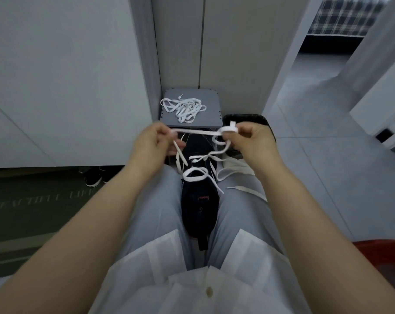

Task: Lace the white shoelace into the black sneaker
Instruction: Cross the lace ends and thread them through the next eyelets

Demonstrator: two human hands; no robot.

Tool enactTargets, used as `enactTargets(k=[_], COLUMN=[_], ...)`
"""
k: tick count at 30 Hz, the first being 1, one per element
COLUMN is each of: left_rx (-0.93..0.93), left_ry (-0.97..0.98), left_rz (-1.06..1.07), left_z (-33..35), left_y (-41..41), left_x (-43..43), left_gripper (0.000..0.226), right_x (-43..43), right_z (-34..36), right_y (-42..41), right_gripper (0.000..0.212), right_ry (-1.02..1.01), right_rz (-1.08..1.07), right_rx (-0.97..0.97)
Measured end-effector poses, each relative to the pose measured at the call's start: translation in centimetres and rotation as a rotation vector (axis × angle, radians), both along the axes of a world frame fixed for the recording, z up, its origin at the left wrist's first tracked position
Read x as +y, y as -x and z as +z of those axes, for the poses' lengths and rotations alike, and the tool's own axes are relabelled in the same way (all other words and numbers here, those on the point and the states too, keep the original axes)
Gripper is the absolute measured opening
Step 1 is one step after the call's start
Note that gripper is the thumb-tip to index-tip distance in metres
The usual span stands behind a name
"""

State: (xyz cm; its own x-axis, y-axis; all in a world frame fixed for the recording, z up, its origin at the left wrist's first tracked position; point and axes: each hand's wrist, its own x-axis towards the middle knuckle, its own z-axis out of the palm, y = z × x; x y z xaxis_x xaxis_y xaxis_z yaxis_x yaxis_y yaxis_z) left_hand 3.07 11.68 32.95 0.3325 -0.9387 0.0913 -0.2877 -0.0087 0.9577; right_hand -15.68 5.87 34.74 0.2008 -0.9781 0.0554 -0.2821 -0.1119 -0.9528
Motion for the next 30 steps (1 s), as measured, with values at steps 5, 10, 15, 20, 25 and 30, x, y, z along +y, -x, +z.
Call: enactTargets(k=[5,10,15,20,25,30], left_rx=[-0.061,-0.242,-0.357,-0.176,-0.271,-0.212], left_ry=[0.232,0.311,0.260,0.115,-0.085,-0.001], left_rz=[0.067,-0.138,-0.181,-0.113,-0.174,-0.127], left_z=[5.1,7.7,7.3,2.7,-2.7,-1.5], left_y=[-0.8,1.8,2.6,0.9,0.8,0.9], left_x=[0.1,0.1,-0.4,-0.1,0.8,0.4], left_gripper=[0.024,0.019,0.014,0.026,0.013,0.019], right_x=[0.9,1.6,1.7,1.0,1.4,1.2], right_z=[0.2,1.3,2.3,1.9,2.7,3.6], right_y=[-0.2,-2.1,-2.5,-1.3,-1.1,0.4], right_gripper=[0.022,0.058,0.009,0.020,0.011,0.010], right_ry=[-0.074,-0.008,0.075,0.037,0.114,0.132], right_rz=[0.204,0.405,0.305,0.119,0.004,-0.070], right_rx=[0.027,-0.005,0.014,-0.002,-0.128,-0.231])
